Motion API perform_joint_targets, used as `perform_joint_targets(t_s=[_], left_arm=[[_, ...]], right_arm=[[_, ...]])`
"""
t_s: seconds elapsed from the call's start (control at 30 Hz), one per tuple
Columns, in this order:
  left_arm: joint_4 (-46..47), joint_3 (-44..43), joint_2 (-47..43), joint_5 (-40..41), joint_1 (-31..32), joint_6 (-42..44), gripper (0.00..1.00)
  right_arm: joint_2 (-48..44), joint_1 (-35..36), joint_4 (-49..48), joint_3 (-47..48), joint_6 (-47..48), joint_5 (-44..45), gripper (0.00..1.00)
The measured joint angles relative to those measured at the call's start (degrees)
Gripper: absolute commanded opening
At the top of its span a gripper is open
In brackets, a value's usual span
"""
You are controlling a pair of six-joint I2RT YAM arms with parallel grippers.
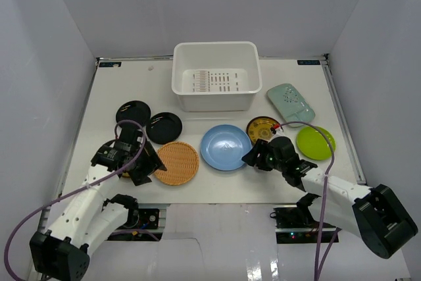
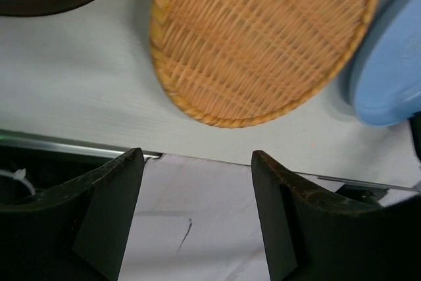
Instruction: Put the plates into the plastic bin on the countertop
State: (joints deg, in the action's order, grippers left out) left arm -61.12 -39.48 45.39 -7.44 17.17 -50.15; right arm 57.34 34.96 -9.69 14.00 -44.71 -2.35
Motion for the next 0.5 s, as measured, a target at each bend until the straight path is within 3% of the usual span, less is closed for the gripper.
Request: perform_joint_targets(t_s=[0.07,0.3,0.4,0.5], left_arm=[[-2.1,0.0,2.5,1.6,1.6,-0.8,0.74],[-5.4,0.1,9.9,6.5,6.0,-3.1,0.75],[-2.6,1.8,9.9,7.0,6.0,-4.5,0.75],[0.9,5.2,8.7,7.1,6.1,-6.3,0.75]], right_arm=[[2.2,0.0,-1.7,0.0,-0.5,1.7,0.55],[7.2,0.0,-6.6,0.1,-2.4,4.6,0.17],[7.3,0.0,-7.9,0.1,-2.9,5.5,0.09],[6.1,0.1,-6.6,0.1,-2.5,5.6,0.08]])
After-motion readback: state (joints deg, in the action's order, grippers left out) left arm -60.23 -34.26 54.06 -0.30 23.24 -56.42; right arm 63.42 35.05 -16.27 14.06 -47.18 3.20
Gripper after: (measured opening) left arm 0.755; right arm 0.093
